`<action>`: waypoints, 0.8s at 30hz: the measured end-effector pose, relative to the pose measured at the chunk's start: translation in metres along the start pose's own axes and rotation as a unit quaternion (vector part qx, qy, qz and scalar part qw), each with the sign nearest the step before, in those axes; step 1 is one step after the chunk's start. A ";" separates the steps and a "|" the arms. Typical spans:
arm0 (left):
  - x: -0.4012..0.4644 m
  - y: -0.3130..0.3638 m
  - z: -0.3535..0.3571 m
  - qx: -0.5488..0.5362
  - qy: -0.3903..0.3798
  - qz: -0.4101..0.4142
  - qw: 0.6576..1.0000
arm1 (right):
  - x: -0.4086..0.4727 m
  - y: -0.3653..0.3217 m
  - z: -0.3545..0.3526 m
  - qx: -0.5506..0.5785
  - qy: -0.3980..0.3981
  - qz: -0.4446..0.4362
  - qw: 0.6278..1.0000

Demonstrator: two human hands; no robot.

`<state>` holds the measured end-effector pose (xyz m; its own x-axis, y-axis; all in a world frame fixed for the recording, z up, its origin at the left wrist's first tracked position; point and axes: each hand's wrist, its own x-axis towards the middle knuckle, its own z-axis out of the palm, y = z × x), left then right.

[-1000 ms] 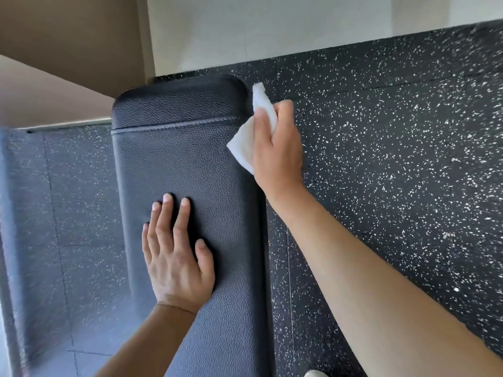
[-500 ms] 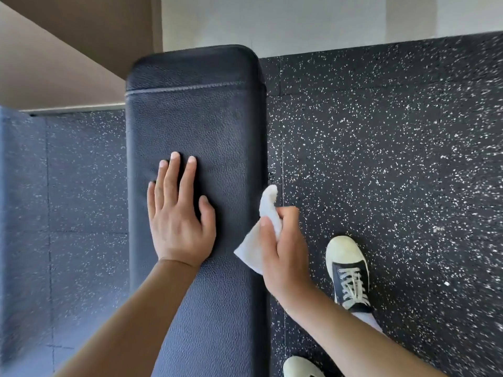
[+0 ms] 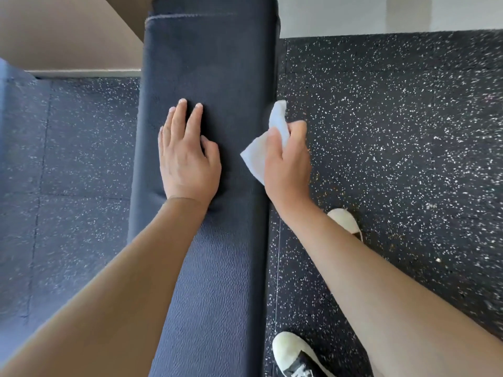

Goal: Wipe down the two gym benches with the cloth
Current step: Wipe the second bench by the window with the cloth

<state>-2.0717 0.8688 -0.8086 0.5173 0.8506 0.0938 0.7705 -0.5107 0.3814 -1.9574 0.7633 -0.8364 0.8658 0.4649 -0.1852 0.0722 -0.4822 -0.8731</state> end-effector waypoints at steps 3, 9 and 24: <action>-0.054 -0.004 -0.010 0.005 -0.022 0.002 1.000 | -0.064 0.016 -0.014 -0.024 -0.017 -0.019 0.999; -0.182 -0.027 -0.030 0.022 -0.063 0.014 0.998 | -0.198 0.053 -0.043 -0.018 -0.056 -0.008 0.998; -0.290 -0.047 -0.053 0.050 -0.078 0.034 0.995 | -0.120 0.033 -0.019 -0.023 0.022 0.033 0.999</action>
<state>-2.2777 0.6529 -0.8049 0.6154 0.7876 -0.0308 0.7607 -0.5832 0.2851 -2.0496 0.6774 -0.8347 0.8903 0.3986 -0.2203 0.0369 -0.5453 -0.8374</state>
